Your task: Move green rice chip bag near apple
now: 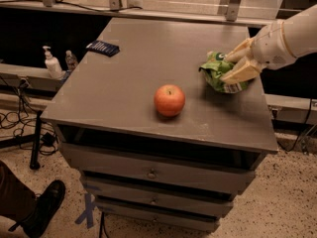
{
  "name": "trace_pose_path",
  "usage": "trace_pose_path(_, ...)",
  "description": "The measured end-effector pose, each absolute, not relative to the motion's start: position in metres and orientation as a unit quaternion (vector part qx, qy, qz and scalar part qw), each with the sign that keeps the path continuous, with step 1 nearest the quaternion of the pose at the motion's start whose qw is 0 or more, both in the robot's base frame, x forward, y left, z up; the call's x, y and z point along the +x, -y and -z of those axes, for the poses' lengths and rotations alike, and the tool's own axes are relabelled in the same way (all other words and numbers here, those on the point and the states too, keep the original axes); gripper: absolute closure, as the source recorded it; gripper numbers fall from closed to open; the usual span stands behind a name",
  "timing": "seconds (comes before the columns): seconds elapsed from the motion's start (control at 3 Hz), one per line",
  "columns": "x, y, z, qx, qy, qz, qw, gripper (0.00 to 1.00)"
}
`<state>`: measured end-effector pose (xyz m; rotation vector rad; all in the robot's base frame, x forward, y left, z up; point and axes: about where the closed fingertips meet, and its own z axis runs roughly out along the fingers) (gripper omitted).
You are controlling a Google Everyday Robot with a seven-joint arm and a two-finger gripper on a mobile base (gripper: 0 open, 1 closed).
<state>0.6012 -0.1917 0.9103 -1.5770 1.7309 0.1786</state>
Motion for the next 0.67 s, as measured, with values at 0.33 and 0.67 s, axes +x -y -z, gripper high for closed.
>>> trace_pose_path(0.33, 0.59, 0.176, -0.911, -0.624, -0.671, -0.085, 0.391, 1.0)
trace_pose_path(0.67, 0.584, 0.166, -0.904, -0.626, -0.669, -0.098, 0.39, 1.0)
